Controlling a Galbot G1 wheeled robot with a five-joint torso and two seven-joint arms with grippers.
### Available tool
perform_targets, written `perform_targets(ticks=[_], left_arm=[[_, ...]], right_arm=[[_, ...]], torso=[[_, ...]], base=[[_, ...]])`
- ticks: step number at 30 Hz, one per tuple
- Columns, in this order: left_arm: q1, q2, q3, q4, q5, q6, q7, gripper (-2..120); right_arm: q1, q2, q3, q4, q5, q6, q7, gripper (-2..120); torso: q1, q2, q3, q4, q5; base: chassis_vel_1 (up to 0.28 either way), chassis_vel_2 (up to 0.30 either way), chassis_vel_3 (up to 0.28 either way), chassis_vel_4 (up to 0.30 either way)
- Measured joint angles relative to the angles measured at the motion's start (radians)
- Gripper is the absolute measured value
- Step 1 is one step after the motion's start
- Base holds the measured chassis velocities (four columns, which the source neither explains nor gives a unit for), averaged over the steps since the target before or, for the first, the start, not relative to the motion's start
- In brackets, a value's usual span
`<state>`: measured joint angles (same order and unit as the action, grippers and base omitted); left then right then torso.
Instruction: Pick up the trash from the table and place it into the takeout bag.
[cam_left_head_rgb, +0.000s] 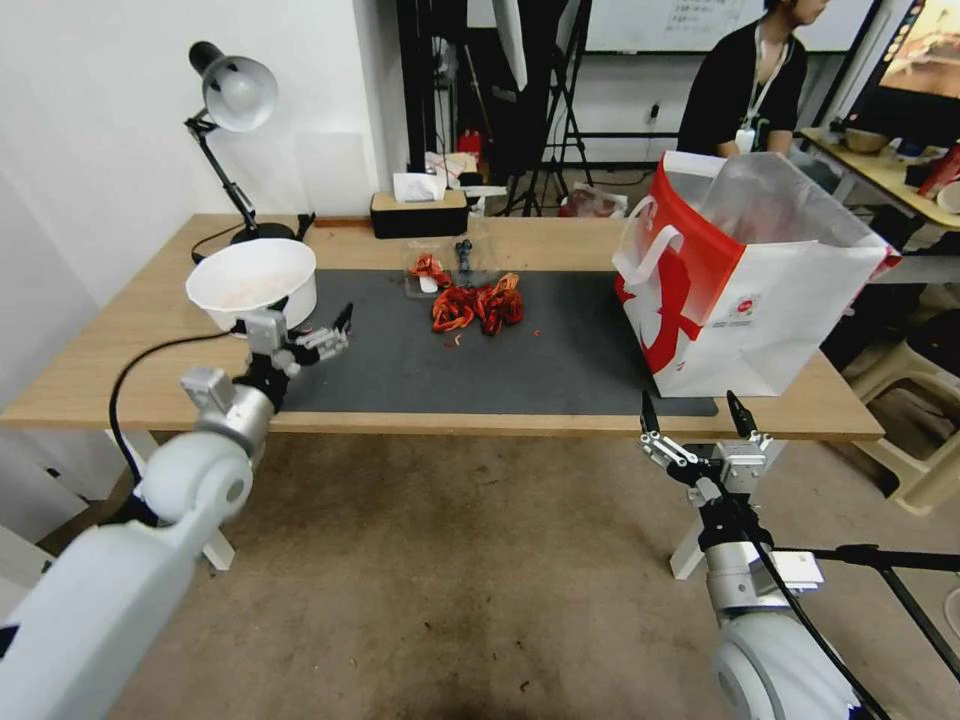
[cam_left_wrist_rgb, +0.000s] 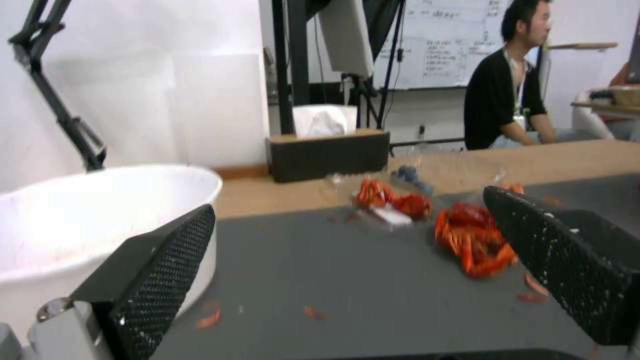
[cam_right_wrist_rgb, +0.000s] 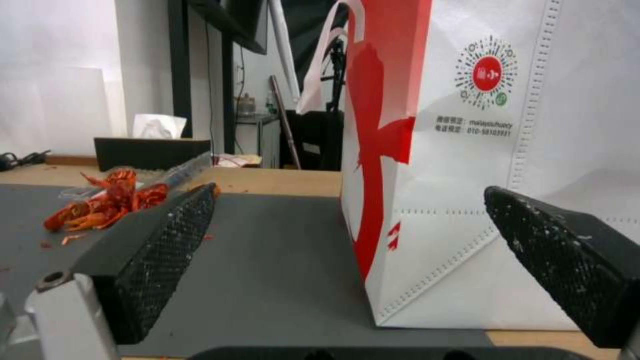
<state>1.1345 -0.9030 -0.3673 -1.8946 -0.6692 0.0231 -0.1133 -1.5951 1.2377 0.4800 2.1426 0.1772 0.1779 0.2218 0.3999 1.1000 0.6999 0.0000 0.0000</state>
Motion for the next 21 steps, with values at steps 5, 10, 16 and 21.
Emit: perform_targets(ticks=[5, 10, 16, 21], left_arm=[[0.092, -0.048, -0.040, -0.039, 0.056, -0.007, -0.007, 100], [0.143, -0.073, -0.078, -0.058, 0.085, -0.015, -0.007, 100], [0.216, -0.127, -0.128, -0.082, 0.134, -0.035, -0.007, 100], [0.261, -0.175, -0.161, -0.094, 0.170, -0.067, -0.004, 100]], right_arm=[[-0.005, 0.003, 0.004, 0.002, -0.001, 0.002, 0.000, 100], [-0.007, 0.005, 0.005, 0.002, -0.001, 0.004, 0.001, 100], [-0.007, 0.010, 0.003, 0.002, -0.005, 0.006, 0.001, 100], [-0.009, 0.017, 0.002, 0.002, -0.010, 0.006, 0.001, 100]], torso=[[0.000, 0.000, 0.000, 0.0000, 0.0000], [0.000, 0.000, 0.000, 0.0000, 0.0000], [0.000, 0.000, 0.000, 0.0000, 0.0000], [0.000, 0.000, 0.000, -0.0001, 0.0000]], base=[[0.000, 0.000, 0.000, 0.000], [0.000, 0.000, 0.000, 0.000], [0.000, 0.000, 0.000, 0.000], [0.000, 0.000, 0.000, 0.000]])
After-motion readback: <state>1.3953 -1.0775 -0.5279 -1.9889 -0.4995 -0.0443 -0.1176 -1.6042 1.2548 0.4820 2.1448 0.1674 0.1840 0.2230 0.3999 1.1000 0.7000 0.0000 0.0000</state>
